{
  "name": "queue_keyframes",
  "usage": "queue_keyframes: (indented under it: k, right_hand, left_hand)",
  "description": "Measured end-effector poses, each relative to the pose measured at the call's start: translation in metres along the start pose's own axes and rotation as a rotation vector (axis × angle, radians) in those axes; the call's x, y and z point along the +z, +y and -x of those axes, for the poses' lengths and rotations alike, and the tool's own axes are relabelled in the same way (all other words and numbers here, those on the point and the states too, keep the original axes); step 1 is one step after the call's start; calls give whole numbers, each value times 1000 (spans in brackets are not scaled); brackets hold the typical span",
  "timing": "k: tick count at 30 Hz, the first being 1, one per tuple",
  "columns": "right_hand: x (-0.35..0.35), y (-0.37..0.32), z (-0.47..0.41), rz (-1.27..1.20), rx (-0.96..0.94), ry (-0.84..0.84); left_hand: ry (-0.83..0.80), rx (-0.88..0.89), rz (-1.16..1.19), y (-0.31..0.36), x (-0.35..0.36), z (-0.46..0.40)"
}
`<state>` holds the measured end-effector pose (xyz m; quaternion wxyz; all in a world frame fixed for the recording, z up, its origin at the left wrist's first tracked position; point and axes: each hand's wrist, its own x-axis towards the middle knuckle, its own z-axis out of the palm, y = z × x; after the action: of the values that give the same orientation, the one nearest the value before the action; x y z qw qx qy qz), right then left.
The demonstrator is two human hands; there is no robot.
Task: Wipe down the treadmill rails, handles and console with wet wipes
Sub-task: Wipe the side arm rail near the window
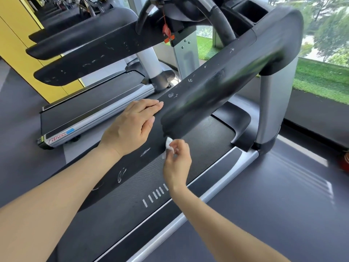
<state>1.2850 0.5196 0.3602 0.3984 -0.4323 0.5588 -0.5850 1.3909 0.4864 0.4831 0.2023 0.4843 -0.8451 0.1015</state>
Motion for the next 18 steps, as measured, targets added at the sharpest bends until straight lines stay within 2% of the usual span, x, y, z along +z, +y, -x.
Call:
queue_keyframes:
  k: [3,6,9,10,12,15,18]
  right_hand:
    - [-8,-1,-16,11,-53,39]
    - [-24,-4,-68,-5,61,223]
    - [-22,-8,-74,5,95,288]
    - [-16,-10,-59,3,63,276]
    - [-2,-11,-14,-1,-30,149]
    - [5,-9,21,-24,-24,-41]
    - [-5,-14,-11,-111,29,84]
  left_hand:
    - [-4,-4,1,-1,0,0]
    - [-12,-17,-11,-1,0,0]
    - [-7,-10,-8,-2,1,0]
    - [-4,-3,-9,-2,1,0]
    - [-5,4,-11,-2,2,-1]
    - [-8,3,-12,-2,2,-1]
    - [-3,9,-12,-3,3,0]
